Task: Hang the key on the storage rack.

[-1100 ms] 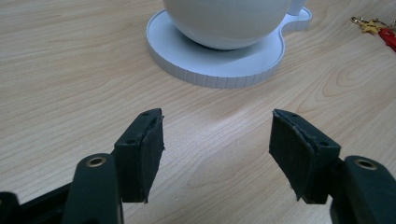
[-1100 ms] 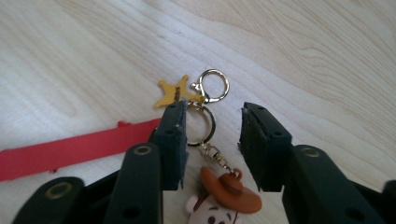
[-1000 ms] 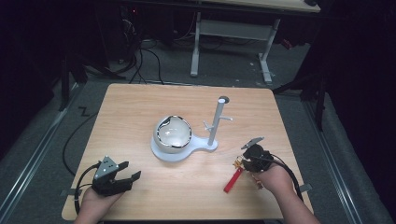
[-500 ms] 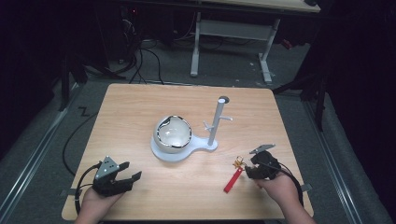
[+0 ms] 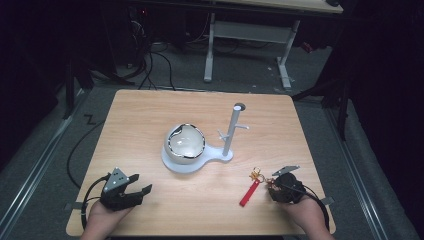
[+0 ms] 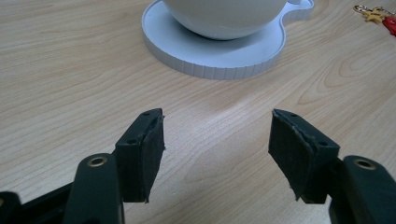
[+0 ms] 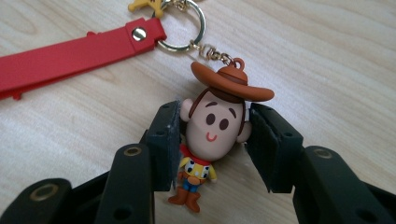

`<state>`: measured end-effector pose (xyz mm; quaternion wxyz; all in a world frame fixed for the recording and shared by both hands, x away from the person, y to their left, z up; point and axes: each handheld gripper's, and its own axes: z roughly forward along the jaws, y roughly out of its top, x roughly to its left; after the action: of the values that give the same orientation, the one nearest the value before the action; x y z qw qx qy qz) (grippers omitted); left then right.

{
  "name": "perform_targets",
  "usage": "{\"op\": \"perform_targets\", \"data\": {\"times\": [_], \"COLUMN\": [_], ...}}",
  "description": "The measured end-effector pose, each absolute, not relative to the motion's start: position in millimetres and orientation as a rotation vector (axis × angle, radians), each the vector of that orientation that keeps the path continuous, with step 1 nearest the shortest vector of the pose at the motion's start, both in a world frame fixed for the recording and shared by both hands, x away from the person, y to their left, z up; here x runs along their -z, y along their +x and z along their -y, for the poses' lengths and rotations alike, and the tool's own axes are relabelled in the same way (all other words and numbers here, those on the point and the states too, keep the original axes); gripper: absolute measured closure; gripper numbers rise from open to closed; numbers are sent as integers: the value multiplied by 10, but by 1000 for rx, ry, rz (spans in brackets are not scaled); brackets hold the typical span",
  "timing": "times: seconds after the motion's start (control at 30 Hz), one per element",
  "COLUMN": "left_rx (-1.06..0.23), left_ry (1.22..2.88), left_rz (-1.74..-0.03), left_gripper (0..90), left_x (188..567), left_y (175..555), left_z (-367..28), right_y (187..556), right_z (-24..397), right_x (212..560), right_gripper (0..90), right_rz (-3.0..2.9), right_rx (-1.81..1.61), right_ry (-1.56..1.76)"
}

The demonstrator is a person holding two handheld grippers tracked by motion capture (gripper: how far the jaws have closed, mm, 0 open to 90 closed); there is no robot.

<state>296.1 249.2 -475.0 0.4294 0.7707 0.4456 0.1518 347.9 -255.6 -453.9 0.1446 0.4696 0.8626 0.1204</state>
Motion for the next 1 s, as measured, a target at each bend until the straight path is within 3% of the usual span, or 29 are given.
{"op": "perform_targets", "data": {"times": [0.5,0.57,0.67,1.0], "left_rx": [-373,-372,-372,-374], "left_ry": [1935,1938,1940,1937], "left_rz": [-1116,-1111,-1109,-1114], "left_gripper": [363,362,362,362], "left_x": [4768,4764,4766,4762], "left_y": [2970,2970,2967,2959], "left_z": [-2476,-2468,-2455,-2475], "right_y": [3166,3120,3112,3304], "right_z": [2943,2976,2960,2650], "right_x": [4415,4395,4350,4274], "right_gripper": [548,503,458,429], "right_rz": [-2474,-2471,-2459,-2528], "right_rx": [-316,-339,-378,-351], "right_ry": [1406,1407,1408,1292]}}
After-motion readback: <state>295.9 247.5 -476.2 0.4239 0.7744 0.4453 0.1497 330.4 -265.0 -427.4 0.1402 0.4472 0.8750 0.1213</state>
